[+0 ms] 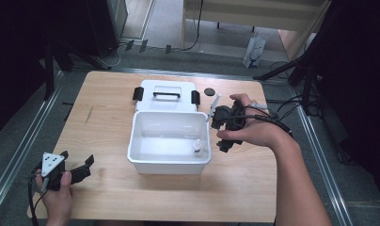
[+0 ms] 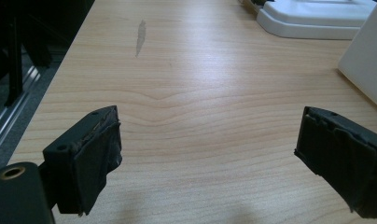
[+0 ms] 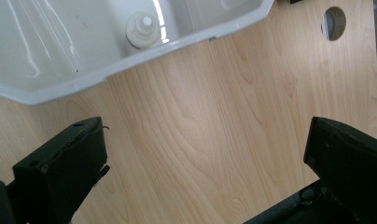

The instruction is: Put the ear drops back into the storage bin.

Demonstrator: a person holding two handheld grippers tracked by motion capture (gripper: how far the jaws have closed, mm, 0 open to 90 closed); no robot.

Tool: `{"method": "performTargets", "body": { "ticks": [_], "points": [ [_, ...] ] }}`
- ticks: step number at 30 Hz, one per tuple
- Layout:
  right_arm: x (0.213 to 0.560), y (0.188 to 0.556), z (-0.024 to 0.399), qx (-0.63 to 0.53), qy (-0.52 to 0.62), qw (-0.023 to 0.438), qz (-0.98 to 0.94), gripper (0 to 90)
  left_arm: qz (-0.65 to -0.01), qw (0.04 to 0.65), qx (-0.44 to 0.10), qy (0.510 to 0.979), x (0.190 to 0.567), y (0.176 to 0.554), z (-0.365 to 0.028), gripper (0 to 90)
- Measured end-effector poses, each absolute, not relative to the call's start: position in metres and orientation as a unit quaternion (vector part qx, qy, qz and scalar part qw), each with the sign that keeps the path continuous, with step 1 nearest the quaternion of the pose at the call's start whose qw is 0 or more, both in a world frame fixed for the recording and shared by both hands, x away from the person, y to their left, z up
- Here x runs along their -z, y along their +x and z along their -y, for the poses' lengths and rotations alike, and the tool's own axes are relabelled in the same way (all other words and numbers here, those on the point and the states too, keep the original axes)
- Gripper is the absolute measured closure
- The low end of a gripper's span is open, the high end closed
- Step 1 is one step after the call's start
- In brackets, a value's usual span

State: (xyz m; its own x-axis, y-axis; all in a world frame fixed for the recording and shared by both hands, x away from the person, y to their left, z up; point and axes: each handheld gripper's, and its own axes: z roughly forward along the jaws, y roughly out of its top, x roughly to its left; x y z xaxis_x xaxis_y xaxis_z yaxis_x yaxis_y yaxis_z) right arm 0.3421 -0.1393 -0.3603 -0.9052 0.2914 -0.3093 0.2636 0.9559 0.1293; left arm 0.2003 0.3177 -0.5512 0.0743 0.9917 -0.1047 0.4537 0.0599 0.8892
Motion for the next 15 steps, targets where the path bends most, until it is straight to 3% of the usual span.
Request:
{"method": "performTargets", "body": {
  "ticks": [15],
  "points": [
    [0.371,0.335,0.175,-0.050,0.176,0.161,-0.970,0.0,-0.597,0.413,-0.326,0.605,0.551,0.200,-0.317,7.4]
  ]
}}
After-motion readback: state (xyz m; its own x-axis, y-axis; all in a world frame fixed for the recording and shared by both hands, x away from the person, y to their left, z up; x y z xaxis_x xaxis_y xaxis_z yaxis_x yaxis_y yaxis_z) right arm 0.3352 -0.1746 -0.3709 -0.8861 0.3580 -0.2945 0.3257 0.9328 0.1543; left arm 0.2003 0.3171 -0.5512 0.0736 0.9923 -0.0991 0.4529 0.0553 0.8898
